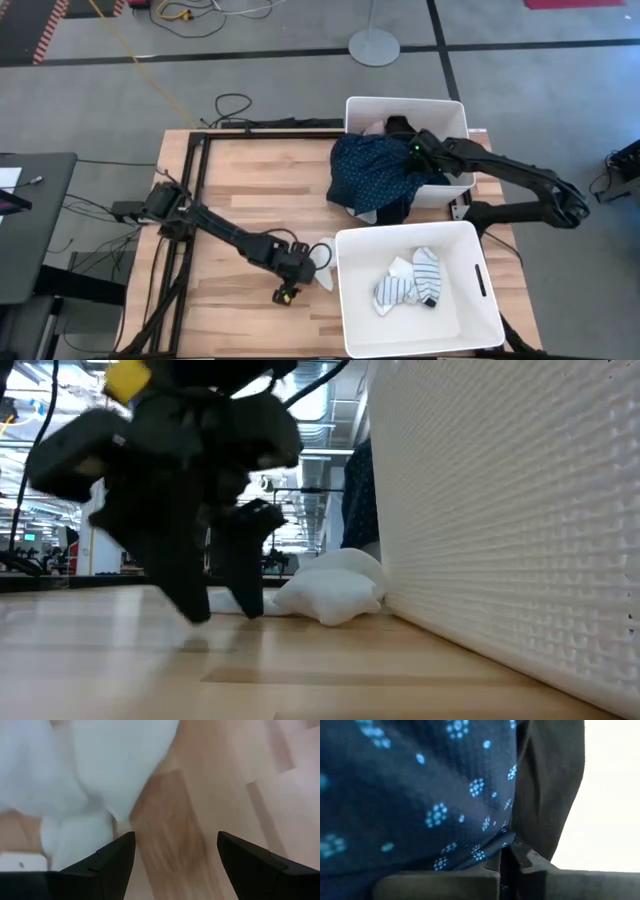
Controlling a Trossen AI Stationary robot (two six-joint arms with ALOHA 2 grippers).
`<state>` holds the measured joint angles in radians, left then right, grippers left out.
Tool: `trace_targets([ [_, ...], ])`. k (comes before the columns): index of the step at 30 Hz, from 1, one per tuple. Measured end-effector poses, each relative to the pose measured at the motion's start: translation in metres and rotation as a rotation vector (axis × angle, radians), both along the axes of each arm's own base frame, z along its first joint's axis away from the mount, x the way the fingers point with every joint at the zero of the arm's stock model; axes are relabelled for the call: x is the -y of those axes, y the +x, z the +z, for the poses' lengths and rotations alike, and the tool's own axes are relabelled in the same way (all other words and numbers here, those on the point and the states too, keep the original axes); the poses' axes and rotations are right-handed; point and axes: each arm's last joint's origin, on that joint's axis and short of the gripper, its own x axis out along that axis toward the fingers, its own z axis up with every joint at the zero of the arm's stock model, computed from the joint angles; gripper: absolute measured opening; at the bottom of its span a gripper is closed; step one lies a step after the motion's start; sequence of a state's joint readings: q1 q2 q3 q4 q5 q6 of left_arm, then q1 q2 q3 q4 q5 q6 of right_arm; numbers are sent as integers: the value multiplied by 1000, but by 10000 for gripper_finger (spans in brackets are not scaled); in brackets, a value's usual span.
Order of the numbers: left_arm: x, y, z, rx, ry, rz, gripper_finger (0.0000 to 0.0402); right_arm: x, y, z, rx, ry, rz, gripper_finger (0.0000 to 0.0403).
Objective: Sort clothes
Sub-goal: Put the blue polo shirt into the top white laundry bin
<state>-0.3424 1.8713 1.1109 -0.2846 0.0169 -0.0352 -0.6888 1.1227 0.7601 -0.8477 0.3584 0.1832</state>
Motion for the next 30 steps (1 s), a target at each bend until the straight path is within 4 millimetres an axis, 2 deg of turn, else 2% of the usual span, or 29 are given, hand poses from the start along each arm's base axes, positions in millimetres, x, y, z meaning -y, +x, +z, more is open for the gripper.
trace_targets([
  [6, 12, -15, -8, 107, 46, 60, 277, -9, 1, 25, 102, -80, 41, 55],
  [16, 20, -36, 11, 403, 94, 182, 277, -36, -13, 77, 353, -222, 78, 90],
  [23, 19, -49, 20, 529, 84, 211, 277, -45, -27, 83, 392, -226, 54, 120],
  [30, 7, -43, 30, 679, 297, 365, 277, -46, -29, 85, 413, -236, 37, 135],
])
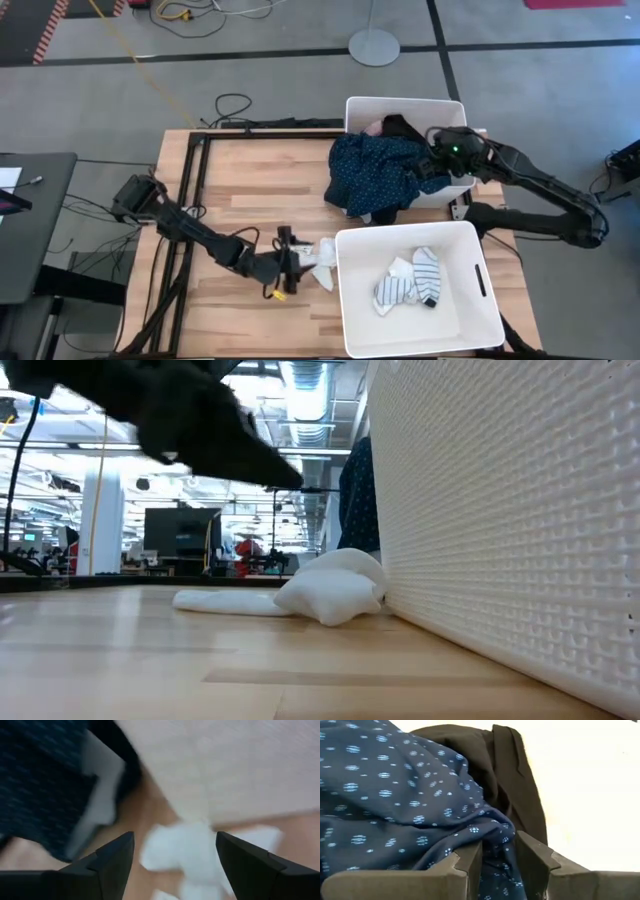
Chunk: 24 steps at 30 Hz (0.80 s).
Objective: Sort clothes
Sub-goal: Put the blue polo shirt into the top white laundry bin
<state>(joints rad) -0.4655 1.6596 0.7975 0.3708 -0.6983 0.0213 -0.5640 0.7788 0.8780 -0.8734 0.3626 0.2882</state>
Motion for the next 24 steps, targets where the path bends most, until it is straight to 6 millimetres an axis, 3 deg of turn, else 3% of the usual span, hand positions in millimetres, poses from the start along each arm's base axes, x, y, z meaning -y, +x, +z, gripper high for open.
trace_targets([
  [4, -21, 10, 6, 58, 13, 97, 277, -4, 2, 1, 4, -3, 29, 134],
  [8, -57, 21, 2, 71, -7, 233, 277, -8, 4, 2, 17, -11, 67, 134],
  [14, -107, 21, -7, 164, -143, 221, 277, -15, 7, 3, 28, -17, 117, 134],
  [18, -123, 22, -4, 235, -232, 56, 277, -17, 7, 4, 34, -19, 132, 134],
  [24, -131, 27, 2, 236, -182, 24, 291, -17, 8, 4, 39, -22, 138, 134],
])
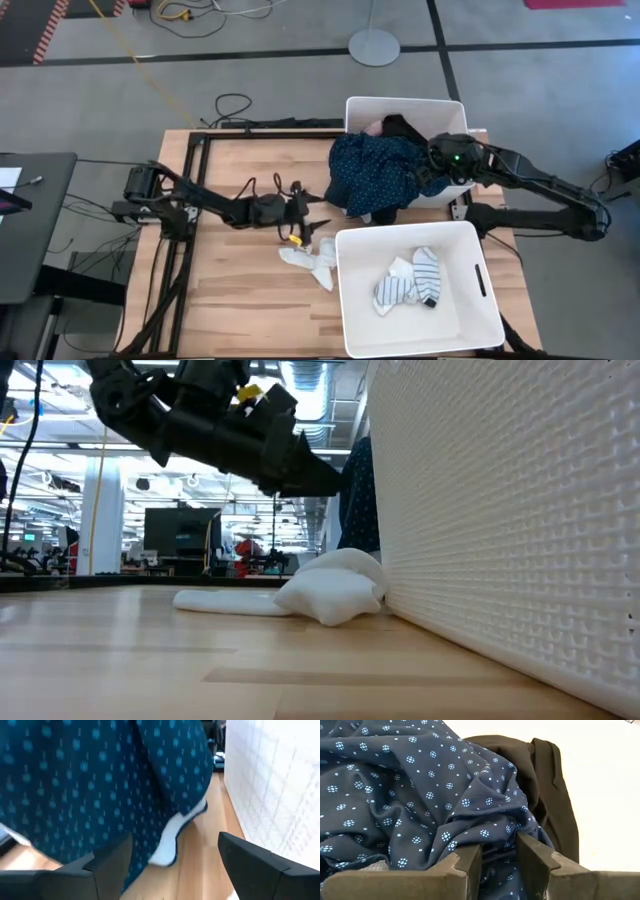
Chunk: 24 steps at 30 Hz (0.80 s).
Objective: Sort clothes
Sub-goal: Put the blue polo shirt into the top white laundry bin
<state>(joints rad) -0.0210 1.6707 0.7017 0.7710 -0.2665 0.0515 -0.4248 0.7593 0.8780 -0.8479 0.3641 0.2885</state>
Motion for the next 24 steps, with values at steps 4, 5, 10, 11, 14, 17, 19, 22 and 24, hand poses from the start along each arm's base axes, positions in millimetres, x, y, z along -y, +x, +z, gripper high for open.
trace_targets([
  [4, -9, 9, -5, -10, -5, 56, 313, 0, 1, 1, 10, -3, 2, 134],
  [5, -12, 13, -8, -17, -10, 65, 318, -1, 1, 1, 13, -3, 7, 134],
  [10, -26, 34, -29, -42, -74, 152, 336, -4, 4, 2, 32, -1, 26, 134],
  [11, -28, 36, -34, -53, -78, 179, 337, -4, 4, 2, 34, 2, 29, 134],
  [14, -33, 46, -42, -59, -74, 204, 336, -7, 5, 1, 35, 7, 44, 134],
  [17, -33, 52, -44, -68, -45, 194, 316, -9, 6, 1, 33, 8, 63, 134],
  [19, -31, 55, -43, -74, -22, 180, 282, -10, 6, 1, 34, 8, 71, 134],
  [22, -28, 58, -39, -70, 14, 143, 195, -12, 7, 1, 34, 8, 80, 134],
  [24, -25, 59, -38, -81, 47, 115, 119, -12, 7, 1, 33, 8, 88, 134],
])
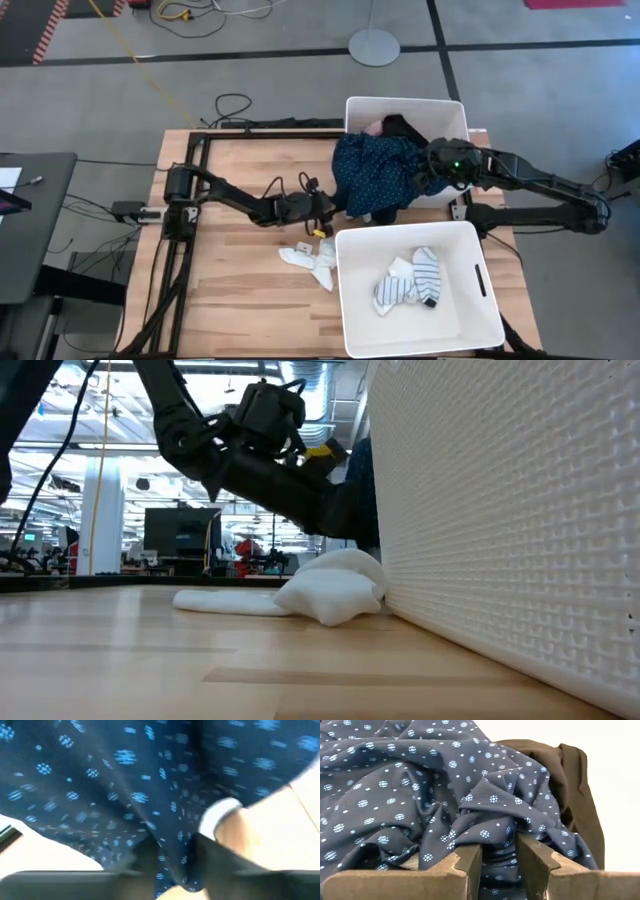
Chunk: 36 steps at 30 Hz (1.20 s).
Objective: Sort clothes
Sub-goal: Put the blue polo shirt into the top white laundry bin
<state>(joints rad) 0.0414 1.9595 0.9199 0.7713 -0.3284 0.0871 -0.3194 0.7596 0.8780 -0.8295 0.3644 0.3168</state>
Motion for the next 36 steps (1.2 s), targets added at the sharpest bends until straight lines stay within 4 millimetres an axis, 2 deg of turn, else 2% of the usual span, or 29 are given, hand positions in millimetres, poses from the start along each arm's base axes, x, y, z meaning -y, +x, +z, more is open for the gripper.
trace_targets([
  [2, 4, -1, 3, -16, 24, -41, 41, -1, 0, 0, 0, 0, 8, 134],
  [3, 6, -1, 7, -15, 31, -58, 22, -2, 1, 0, 0, 0, 15, 134],
  [6, 13, -4, 21, -8, 53, -81, 6, -5, 1, 0, 0, -2, 37, 134],
  [15, 37, -30, 90, 31, 200, -71, 1, -10, 2, 1, 3, -11, 79, 134],
  [19, 39, -45, 120, 86, 246, -70, 1, -11, 3, 2, 4, -24, 101, 134],
  [23, 35, -55, 141, 117, 297, -82, 1, -13, 5, 4, 22, -34, 124, 134],
  [28, 24, -51, 164, 108, 336, -112, 1, -17, 8, 7, 52, -56, 160, 134],
  [36, 2, -26, 198, 166, 361, -159, 0, -18, 6, 12, 99, -89, 151, 134],
])
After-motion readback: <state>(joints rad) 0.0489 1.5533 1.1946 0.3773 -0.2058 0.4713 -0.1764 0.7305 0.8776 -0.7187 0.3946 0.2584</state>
